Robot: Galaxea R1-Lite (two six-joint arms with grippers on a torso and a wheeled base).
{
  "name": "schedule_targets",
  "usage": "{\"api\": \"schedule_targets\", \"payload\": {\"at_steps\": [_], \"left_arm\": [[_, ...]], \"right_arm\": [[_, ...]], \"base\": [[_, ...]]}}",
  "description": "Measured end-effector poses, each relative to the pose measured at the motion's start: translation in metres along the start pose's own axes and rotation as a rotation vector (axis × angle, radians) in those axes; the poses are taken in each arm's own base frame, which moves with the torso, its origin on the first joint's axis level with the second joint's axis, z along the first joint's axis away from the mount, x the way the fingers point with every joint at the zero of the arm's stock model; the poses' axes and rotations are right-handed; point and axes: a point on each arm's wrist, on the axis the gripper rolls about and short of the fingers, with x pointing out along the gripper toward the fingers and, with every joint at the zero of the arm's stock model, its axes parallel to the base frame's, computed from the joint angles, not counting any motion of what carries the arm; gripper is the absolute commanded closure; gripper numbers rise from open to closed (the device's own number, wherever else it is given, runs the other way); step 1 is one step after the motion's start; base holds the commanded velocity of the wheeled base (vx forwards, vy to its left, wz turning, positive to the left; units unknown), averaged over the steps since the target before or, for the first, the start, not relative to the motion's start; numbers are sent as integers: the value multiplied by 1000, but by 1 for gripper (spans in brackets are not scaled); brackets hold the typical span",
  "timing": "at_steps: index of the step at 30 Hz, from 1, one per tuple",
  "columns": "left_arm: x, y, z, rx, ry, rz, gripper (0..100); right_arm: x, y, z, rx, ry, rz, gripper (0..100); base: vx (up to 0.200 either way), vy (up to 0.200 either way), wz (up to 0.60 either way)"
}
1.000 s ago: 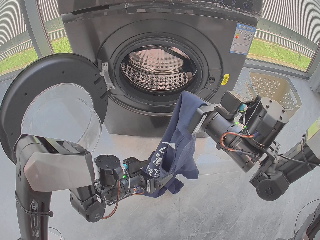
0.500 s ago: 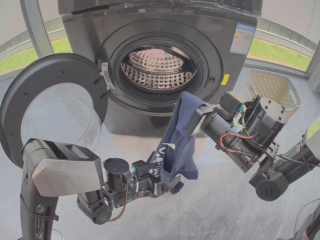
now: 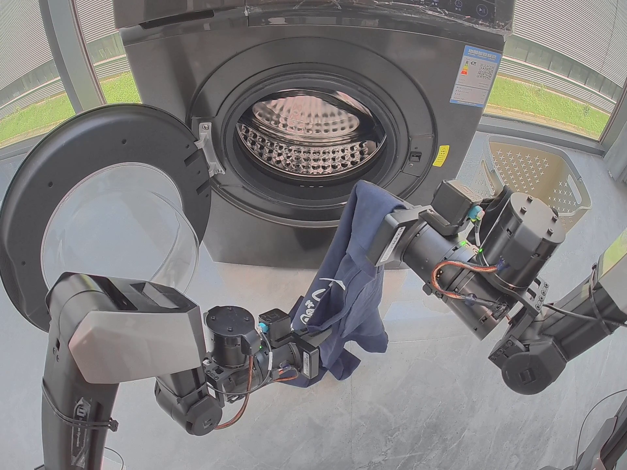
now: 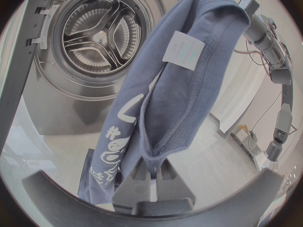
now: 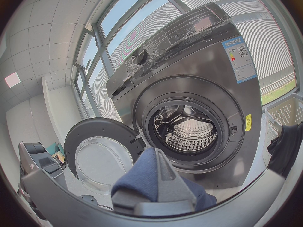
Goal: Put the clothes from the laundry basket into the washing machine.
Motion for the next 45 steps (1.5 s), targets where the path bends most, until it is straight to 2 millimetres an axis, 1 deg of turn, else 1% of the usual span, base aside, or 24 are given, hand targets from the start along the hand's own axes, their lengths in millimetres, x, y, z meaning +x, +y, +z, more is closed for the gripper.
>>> {"api": "schedule_targets", "payload": {"at_steps": [3, 7, 11, 14, 16, 22, 24, 27, 30, 33, 38, 45], "left_arm": [[-3, 2, 5, 0, -11, 6, 100], [-14, 1, 20, 2, -38, 12, 100], [-36, -3, 41, 6, -71, 17, 100], [-59, -6, 57, 9, -94, 24, 100], [-75, -8, 68, 10, -120, 32, 100], [-107, -13, 103, 13, -239, 45, 100], [-113, -13, 114, 17, -282, 51, 100], [-119, -6, 127, 24, -337, 84, 100], [-122, 1, 141, 23, -399, 123, 100], [-124, 3, 153, 20, -457, 162, 100], [-132, -1, 175, 32, -545, 170, 100], [-140, -9, 191, 46, -606, 153, 100]], "right_arm": [[0, -1, 0, -1, 0, -3, 100], [-2, -5, 1, -1, 3, -14, 100], [-8, -12, 2, -5, 16, -34, 100], [-19, -19, 0, -7, 44, -51, 100], [-31, -24, -4, -2, 83, -65, 100], [-59, -33, -8, -4, 155, -95, 100], [-64, -35, -8, -6, 161, -101, 100], [-67, -36, -6, -6, 153, -105, 100], [-66, -38, -2, -5, 118, -107, 100], [-63, -39, 2, -5, 86, -112, 100], [-57, -40, 8, -5, 46, -115, 100], [-49, -35, 19, 0, -30, -96, 100]], "base": [[0, 0, 0], [0, 0, 0], [0, 0, 0], [0, 0, 0], [0, 0, 0], [0, 0, 0], [0, 0, 0], [0, 0, 0], [0, 0, 0], [0, 0, 0], [0, 0, 0], [0, 0, 0]]}}
